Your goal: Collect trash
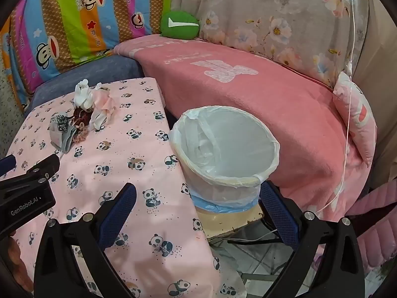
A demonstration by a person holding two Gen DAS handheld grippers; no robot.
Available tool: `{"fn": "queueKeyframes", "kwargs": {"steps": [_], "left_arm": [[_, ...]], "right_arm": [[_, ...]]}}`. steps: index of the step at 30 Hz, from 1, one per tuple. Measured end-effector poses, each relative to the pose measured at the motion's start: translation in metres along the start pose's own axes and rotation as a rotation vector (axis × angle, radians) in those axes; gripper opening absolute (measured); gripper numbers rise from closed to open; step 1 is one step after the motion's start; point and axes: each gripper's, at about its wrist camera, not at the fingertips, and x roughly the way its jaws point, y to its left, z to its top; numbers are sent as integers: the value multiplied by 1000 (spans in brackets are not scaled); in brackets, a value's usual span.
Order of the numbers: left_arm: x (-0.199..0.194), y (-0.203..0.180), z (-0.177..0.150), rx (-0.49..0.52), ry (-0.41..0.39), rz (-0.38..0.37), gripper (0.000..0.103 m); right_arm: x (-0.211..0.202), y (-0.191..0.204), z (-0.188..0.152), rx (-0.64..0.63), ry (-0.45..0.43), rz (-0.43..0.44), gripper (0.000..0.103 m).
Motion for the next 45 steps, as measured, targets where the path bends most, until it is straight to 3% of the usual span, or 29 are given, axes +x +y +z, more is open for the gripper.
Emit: {"fn": "queueKeyframes", "kwargs": {"steps": [45], "left_arm": [[-14, -4, 10, 31, -9, -26, 96]], "right_arm": [[-15, -1, 16, 4, -14, -29, 98]]}}
